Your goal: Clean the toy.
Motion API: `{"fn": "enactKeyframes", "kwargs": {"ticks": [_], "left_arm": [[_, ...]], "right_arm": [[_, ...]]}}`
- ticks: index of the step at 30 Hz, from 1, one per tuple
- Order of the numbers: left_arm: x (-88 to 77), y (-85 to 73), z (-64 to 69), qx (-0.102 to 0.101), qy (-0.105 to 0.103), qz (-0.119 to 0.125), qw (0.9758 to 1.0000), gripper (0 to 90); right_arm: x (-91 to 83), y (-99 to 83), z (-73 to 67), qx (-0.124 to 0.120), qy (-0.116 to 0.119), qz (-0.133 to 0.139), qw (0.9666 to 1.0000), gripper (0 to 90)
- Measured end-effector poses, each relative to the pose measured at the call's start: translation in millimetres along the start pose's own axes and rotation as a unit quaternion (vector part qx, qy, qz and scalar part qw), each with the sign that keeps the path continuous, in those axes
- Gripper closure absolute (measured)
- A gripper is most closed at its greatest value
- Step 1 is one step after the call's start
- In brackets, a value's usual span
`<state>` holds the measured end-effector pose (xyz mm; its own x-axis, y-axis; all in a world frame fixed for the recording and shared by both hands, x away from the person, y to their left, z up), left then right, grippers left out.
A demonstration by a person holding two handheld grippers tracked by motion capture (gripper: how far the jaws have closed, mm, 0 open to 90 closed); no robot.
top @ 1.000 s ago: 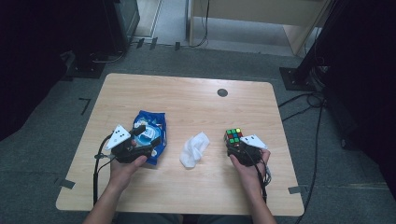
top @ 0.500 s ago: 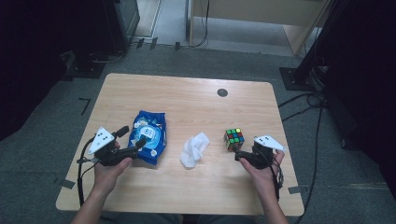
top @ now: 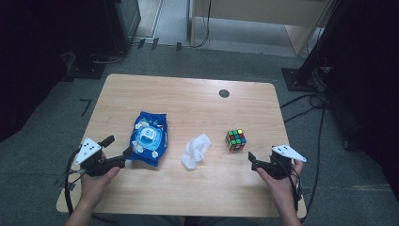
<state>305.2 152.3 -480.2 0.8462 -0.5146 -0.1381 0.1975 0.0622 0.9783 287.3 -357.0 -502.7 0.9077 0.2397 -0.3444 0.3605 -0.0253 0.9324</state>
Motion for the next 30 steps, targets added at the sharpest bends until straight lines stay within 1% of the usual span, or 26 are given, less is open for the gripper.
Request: {"fn": "enactKeyframes", "kwargs": {"ticks": [3,5,8,10,13,15,19,22,26,27,28,29,30], "left_arm": [[-4.9,-7.1,-6.3,0.002,0.006,-0.012,0.9999,12.3],[-8.2,-12.4,-11.2,0.002,0.010,-0.022,0.9997,11.8],[-13.5,-20.7,-20.4,0.000,0.022,-0.032,0.9992,11.4],[-17.3,-26.2,-27.1,-0.005,0.030,-0.040,0.9987,11.4],[-22.4,-33.1,-35.8,-0.013,0.045,-0.053,0.9975,11.4],[-26.4,-36.3,-40.2,-0.014,0.050,-0.060,0.9968,11.4],[-33.6,-42.4,-47.2,-0.009,0.058,-0.071,0.9957,11.4],[-38.5,-47.3,-52.3,-0.012,0.064,-0.079,0.9948,11.4],[-42.5,-51.5,-55.8,-0.016,0.063,-0.091,0.9937,11.4],[-42.5,-51.5,-55.8,-0.016,0.063,-0.091,0.9937,11.4],[-42.9,-52.5,-55.8,-0.008,0.067,-0.098,0.9929,11.5],[-42.9,-52.5,-55.8,-0.008,0.067,-0.098,0.9929,11.5],[-42.6,-54.0,-54.6,-0.002,0.067,-0.105,0.9923,11.5]], "right_arm": [[-5.1,-4.1,7.0,0.006,-0.006,-0.002,1.0000,1.7],[-8.4,-7.3,12.4,0.005,-0.011,-0.004,0.9999,1.7],[-14.0,-13.1,19.6,0.007,-0.016,-0.010,0.9998,1.6],[-17.7,-18.0,25.3,0.001,-0.021,-0.015,0.9997,0.7],[-23.6,-25.4,33.6,0.006,-0.030,-0.022,0.9993,0.7],[-27.7,-30.1,39.9,0.007,-0.037,-0.029,0.9989,0.7],[-34.8,-39.6,50.9,0.003,-0.048,-0.040,0.9980,0.7],[-40.0,-45.6,57.3,0.004,-0.055,-0.046,0.9974,0.7],[-45.8,-52.5,65.8,0.003,-0.063,-0.054,0.9965,0.7],[-45.8,-52.5,65.8,0.003,-0.063,-0.054,0.9965,0.7],[-48.1,-56.0,68.8,0.005,-0.067,-0.059,0.9960,0.7],[-48.1,-56.0,68.8,0.005,-0.067,-0.059,0.9960,0.7],[-49.5,-59.5,71.0,0.006,-0.069,-0.064,0.9955,0.7]]}}
Point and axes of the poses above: each handheld gripper's, and its own axes: x roughly forward along the jaws, y roughly out of its top, z roughly to its right, the point moved 6 cm from there along x, roughly forward along the jaws, and after that the axes turned 12 degrees about z, right-handed, at the moved point
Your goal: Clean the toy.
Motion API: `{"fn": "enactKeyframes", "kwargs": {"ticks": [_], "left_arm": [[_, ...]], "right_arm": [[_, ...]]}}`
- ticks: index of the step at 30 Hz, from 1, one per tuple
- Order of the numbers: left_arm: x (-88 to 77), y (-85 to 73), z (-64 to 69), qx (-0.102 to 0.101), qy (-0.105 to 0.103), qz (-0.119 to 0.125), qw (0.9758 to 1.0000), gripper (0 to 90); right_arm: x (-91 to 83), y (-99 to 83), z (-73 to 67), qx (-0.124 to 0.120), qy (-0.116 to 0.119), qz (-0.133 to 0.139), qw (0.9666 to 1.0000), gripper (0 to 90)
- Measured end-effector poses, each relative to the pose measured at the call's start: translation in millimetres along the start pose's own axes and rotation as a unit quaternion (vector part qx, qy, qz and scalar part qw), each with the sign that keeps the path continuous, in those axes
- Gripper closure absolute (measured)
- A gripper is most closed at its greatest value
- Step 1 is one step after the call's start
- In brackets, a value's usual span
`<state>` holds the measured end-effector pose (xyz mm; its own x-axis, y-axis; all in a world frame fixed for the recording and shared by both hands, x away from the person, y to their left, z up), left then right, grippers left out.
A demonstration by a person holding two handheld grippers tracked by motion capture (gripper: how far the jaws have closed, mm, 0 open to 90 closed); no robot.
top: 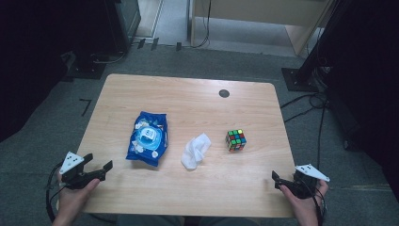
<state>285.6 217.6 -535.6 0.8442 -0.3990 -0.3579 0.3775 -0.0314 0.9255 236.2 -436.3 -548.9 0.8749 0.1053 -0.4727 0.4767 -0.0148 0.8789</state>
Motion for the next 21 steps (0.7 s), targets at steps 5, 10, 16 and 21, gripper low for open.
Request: {"fn": "enactKeyframes", "kwargs": {"ticks": [5,10,16,21], "left_arm": [[6.6,-5.7,4.7,0.019,0.004,-0.037,0.9991,11.7],[12.7,-10.4,7.0,0.036,0.010,-0.072,0.9967,11.8],[16.9,-15.8,10.5,0.049,0.005,-0.103,0.9935,11.8],[21.1,-19.3,12.9,0.068,0.018,-0.112,0.9912,12.9]], "right_arm": [[2.6,-10.4,-0.5,-0.004,0.001,-0.019,0.9998,0.7],[6.0,-15.1,-5.1,-0.020,0.002,-0.031,0.9993,0.7],[9.1,-18.3,-6.7,-0.022,0.003,-0.041,0.9989,0.0],[9.4,-18.3,-7.1,-0.026,0.007,-0.040,0.9988,0.0]]}}
Point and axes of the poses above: each handheld gripper's, and its own axes: x roughly forward along the jaws, y roughly out of its top, z roughly to its right, the point moved 6 cm from there along x, roughly forward along the jaws, and after that the axes turned 12 degrees about z, right-handed, at the moved point
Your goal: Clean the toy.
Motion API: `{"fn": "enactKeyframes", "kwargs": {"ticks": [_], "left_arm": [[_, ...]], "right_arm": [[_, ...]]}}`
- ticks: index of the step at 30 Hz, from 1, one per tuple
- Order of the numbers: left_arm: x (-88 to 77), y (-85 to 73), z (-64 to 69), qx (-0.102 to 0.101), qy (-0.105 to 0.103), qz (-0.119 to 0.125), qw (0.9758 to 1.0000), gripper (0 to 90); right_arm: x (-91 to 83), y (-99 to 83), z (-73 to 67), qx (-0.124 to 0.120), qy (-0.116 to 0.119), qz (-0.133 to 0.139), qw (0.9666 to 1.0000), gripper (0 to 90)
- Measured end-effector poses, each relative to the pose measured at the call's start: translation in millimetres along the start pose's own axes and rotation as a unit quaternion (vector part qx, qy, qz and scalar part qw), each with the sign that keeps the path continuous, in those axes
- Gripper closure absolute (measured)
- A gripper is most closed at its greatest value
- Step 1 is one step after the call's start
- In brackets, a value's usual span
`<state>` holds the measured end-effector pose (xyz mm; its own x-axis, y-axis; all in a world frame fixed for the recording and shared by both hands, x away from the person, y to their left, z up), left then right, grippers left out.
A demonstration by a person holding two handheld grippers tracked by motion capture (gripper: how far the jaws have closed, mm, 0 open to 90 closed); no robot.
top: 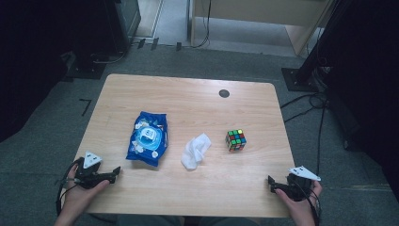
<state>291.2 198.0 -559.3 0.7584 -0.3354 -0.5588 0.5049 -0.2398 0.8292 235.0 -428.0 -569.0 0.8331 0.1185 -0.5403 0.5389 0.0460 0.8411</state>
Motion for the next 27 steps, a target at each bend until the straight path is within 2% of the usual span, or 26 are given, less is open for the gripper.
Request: {"fn": "enactKeyframes", "kwargs": {"ticks": [4,27], "left_arm": [[0.3,-0.5,0.3,-0.002,0.004,0.007,1.0000,12.9],[0.5,-0.4,0.4,-0.004,0.004,0.008,1.0000,13.0]], "right_arm": [[-0.1,0.0,-0.1,0.001,-0.001,-0.001,1.0000,0.0],[-0.2,0.0,-0.1,0.003,0.000,-0.001,1.0000,0.0]]}}
Point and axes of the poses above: each handheld gripper's, and its own axes: x roughly forward along the jaws, y roughly out of its top, z roughly to its right, the point moved 6 cm from there along x, roughly forward along the jaws, and after that the axes turned 12 degrees about z, right-handed, at the moved point
